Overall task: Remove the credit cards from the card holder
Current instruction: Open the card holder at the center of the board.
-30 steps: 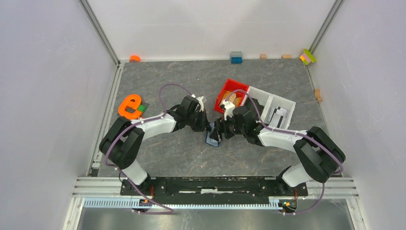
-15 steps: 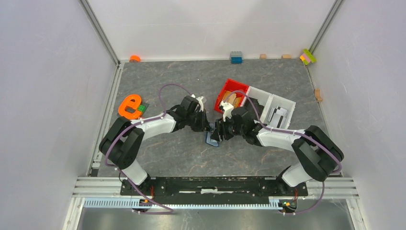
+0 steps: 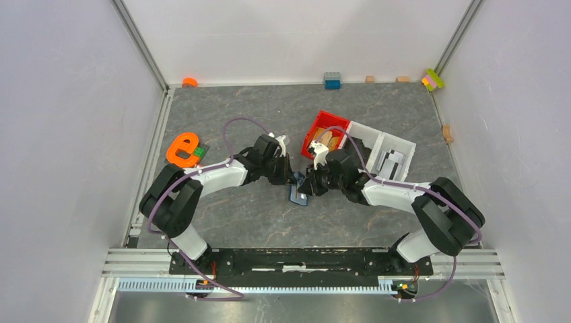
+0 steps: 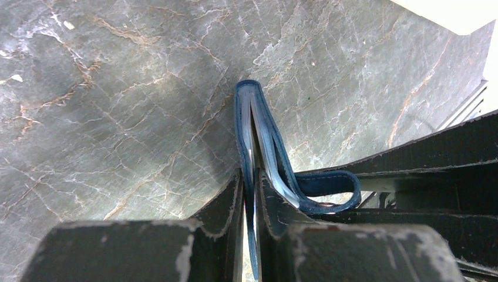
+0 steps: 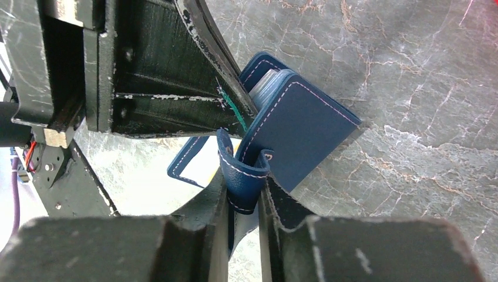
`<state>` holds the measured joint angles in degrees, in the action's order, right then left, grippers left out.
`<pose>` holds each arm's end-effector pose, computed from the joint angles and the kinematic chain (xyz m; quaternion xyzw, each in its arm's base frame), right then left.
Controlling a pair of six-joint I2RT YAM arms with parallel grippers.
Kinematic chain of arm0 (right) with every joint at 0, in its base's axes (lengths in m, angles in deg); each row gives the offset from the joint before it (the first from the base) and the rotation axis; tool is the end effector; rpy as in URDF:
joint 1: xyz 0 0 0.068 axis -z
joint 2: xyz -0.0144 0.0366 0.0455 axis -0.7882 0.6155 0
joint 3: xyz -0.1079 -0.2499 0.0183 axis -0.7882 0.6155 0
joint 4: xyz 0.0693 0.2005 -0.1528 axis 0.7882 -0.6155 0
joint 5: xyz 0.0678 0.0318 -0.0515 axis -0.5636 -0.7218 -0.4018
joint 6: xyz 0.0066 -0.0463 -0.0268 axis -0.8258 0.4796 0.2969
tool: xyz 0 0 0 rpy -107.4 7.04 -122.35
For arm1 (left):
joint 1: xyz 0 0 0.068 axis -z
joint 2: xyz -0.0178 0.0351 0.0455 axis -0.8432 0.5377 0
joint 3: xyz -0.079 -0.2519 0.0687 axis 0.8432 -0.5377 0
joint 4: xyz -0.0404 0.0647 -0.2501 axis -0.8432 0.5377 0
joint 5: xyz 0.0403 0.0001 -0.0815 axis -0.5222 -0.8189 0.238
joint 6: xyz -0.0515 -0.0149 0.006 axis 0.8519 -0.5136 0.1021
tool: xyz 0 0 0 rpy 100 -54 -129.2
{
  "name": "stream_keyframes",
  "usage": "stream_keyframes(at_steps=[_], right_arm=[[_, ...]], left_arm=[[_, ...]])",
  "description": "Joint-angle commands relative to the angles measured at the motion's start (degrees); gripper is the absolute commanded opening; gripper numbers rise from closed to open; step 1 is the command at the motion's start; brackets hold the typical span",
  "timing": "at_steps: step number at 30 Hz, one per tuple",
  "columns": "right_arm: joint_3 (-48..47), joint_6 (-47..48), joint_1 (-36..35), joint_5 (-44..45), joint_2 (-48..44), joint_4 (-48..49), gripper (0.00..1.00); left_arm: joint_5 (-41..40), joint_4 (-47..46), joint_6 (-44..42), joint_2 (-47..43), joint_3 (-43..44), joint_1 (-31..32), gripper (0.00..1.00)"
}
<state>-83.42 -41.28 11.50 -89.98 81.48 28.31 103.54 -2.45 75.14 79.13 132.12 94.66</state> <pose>0.2144 0.1984 0.1674 -0.2016 0.8590 0.3618 0.3009 0.2560 -0.2092 0.1721 0.0815 0.9194 -0.3342 0.1909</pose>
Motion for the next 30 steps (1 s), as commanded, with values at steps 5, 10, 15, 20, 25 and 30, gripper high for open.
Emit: stream_keyframes(at_steps=[5,10,15,20,25,30], right_arm=[[-2.2,1.6,-0.3,1.9,0.9,-1.0,0.16],[-1.5,1.3,-0.3,2.6,-0.1,-0.4,0.10],[-0.2,0.7,-0.3,2.3,-1.9,1.6,0.05],[0.8,0.3,-0.2,3.0,-3.8,2.6,0.04],[1.3,0.0,-0.1,2.6,-4.5,3.3,0.08],[1.0,0.2,0.1,4.7,-4.5,1.7,0.08]], left_arm=[[0.8,-0.9,-0.5,-1.8,-0.3,0.3,0.09],[-0.3,-0.5,-0.7,-1.7,-0.2,0.2,0.09],[-0.6,-0.1,-1.0,-1.1,0.1,0.1,0.09],[-1.6,0.1,-1.4,-1.0,0.0,-0.4,0.09],[-2.0,0.4,-1.7,0.8,0.4,-1.4,0.08],[-1.1,0.4,-1.6,0.8,0.4,-1.6,0.08]])
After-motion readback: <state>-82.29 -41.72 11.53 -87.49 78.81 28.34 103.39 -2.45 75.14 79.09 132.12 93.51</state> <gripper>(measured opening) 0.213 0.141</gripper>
